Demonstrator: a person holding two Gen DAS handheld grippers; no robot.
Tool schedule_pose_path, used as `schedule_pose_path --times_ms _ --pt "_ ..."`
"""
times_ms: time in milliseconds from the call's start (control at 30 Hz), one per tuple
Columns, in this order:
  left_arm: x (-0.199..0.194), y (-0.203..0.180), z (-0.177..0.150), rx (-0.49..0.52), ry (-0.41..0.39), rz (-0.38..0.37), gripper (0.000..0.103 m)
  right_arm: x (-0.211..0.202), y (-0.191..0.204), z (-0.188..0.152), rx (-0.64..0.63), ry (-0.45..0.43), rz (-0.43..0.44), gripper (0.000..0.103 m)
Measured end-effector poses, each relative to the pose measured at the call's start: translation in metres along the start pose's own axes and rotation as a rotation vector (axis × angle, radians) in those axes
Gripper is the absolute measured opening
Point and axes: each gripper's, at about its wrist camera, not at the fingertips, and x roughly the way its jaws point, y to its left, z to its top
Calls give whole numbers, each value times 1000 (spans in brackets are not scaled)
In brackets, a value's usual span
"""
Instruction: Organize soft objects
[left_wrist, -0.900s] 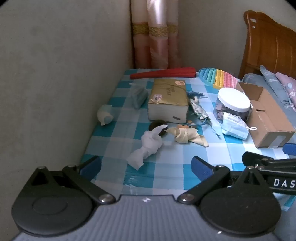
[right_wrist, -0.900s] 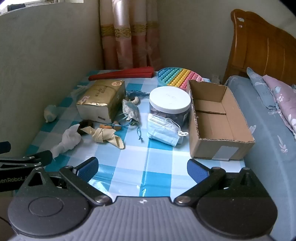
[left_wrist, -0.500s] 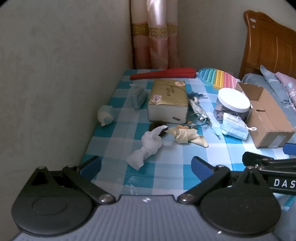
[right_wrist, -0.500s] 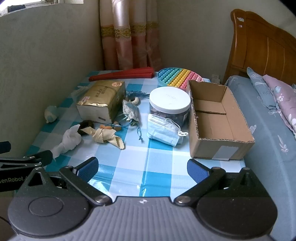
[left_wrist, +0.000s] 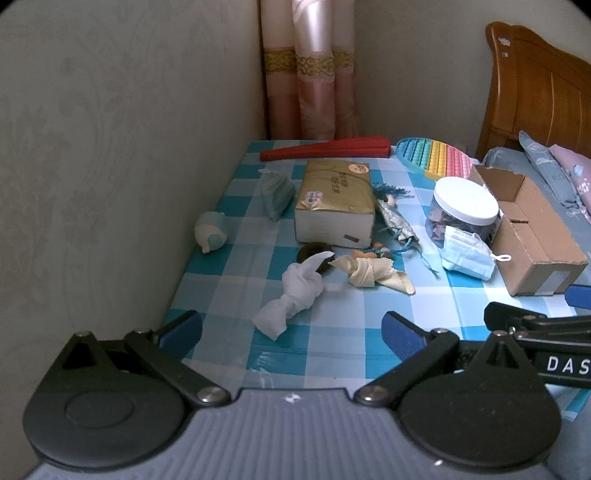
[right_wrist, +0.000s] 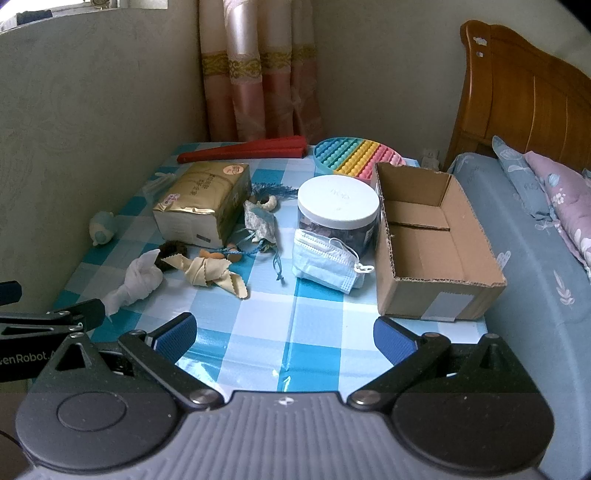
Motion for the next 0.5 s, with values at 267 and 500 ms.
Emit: schedule_pose_path --times_ms 267,500 --pt "-1 0 0 0 -3 2 102 0 -1 0 -1 -2 -1 103" --pt "-1 0 0 1 -2 1 102 -1 -1 0 -2 -3 -2 103"
